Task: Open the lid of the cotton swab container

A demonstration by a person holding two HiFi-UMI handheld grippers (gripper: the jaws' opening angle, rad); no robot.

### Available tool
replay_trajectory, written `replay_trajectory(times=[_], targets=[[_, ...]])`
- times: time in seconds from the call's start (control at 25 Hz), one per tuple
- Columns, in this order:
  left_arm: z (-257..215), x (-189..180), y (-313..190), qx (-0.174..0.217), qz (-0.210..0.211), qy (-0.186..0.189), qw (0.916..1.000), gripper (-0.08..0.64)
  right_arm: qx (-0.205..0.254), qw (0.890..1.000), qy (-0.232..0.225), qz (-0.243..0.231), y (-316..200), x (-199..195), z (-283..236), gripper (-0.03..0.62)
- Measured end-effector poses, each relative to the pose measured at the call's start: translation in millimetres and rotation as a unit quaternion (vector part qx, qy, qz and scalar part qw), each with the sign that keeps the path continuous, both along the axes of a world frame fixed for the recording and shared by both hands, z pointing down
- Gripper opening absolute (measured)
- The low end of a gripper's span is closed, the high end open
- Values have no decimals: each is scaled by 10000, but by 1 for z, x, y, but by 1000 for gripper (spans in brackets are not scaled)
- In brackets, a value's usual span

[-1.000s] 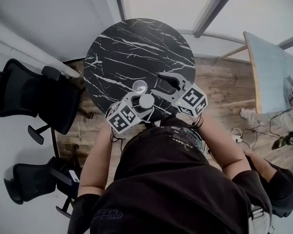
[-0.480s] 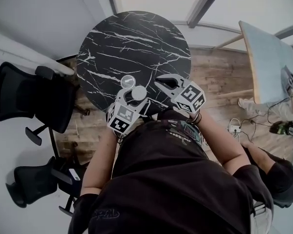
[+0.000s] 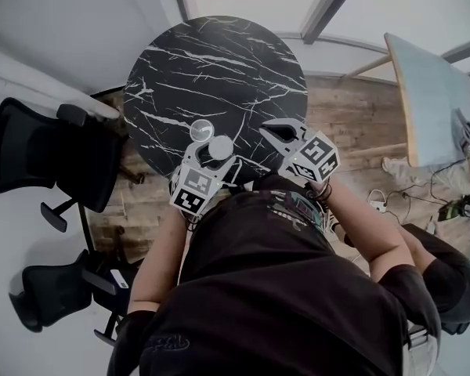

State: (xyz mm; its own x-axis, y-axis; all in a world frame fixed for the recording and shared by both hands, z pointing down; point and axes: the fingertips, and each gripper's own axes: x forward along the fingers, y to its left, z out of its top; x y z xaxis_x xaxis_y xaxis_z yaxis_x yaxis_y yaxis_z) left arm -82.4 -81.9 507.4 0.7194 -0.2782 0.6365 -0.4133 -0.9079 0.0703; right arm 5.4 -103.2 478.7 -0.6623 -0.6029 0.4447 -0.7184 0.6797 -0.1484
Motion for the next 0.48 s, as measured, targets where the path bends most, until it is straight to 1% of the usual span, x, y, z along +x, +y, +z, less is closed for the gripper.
replay_trajectory(times=[0.16, 0.48], targets=[[-1, -2, -1, 41, -10, -57, 10000, 259, 29, 10000, -50, 15, 2, -1, -3, 23], [0, 0, -2, 18, -27, -52, 10000, 259, 45, 9999, -102, 53, 5, 0, -1, 23]])
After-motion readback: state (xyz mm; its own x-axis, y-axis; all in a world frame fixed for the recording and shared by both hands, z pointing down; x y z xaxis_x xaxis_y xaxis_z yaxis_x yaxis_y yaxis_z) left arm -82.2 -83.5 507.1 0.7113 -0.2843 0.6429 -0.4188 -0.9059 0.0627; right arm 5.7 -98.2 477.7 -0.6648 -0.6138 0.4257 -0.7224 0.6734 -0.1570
